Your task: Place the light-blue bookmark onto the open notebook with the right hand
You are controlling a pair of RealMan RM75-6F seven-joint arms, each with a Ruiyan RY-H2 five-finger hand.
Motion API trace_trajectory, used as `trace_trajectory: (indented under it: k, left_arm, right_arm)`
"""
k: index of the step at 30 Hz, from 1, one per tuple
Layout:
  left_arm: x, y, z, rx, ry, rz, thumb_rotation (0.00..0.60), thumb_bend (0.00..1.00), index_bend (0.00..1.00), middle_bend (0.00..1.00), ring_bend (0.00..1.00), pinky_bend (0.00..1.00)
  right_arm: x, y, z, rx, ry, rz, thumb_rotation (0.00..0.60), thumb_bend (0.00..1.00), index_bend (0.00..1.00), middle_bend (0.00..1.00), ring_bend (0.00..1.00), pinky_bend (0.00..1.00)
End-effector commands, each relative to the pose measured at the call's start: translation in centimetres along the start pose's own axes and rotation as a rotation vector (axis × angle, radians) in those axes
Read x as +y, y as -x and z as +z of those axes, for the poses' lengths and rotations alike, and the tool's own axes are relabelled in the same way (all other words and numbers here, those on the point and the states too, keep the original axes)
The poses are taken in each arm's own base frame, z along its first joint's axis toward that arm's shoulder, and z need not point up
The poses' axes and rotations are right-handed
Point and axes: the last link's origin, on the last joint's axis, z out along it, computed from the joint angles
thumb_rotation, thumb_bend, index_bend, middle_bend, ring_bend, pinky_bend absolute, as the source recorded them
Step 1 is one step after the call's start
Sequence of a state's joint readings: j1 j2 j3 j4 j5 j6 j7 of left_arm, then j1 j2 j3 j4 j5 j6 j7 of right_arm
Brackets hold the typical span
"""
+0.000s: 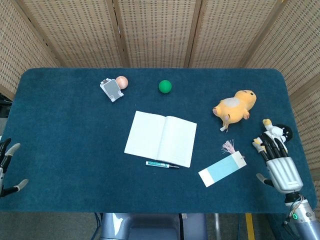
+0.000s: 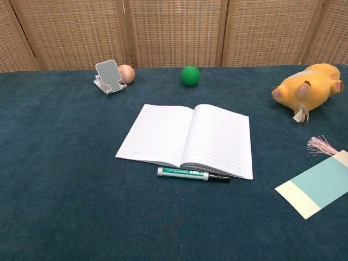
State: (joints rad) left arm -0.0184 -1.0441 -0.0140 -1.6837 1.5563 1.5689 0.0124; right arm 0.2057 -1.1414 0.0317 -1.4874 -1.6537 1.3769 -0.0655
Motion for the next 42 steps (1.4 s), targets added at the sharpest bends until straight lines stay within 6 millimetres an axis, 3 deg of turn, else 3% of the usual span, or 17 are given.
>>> trace_trajectory:
  k: [1,12,19,42]
  left_arm:
    - [0.2,0.2,0.2,-0.005,-0.004,0.008,0.6,0.0,0.0,0.0,0.0,0.0]
    - [0.5,0.9,1.0,-0.032,-0.028,0.034,0.6,0.0,0.0,0.0,0.0,0.0]
    - [0.5,1.1,1.2,-0.038,-0.033,0.038,0.6,0.0,0.0,0.0,0.0,0.0]
    - [0.5,1.3,1.4,-0.051,-0.033,0.04,0.6,0.0,0.0,0.0,0.0,0.0]
  right_arm:
    - [-0.1,1.1,1.8,-0.177,-0.198,-0.051,0.6,0.0,0.09,0.0,0.0,0.0]
    - [-0.8,3.5,5.1,-0.277,-0.294,-0.114,0.6,0.0,0.12,0.0,0.0,0.0]
    - [-1.3,4.5,5.6,-0.274,-0.324,-0.14,0.6,0.0,0.19,0.0,0.0,0.0]
    - [-3.6,7.6,7.3,-0.3,-0.384,-0.197,0.6,0.0,0.2,0.0,0.0,0.0]
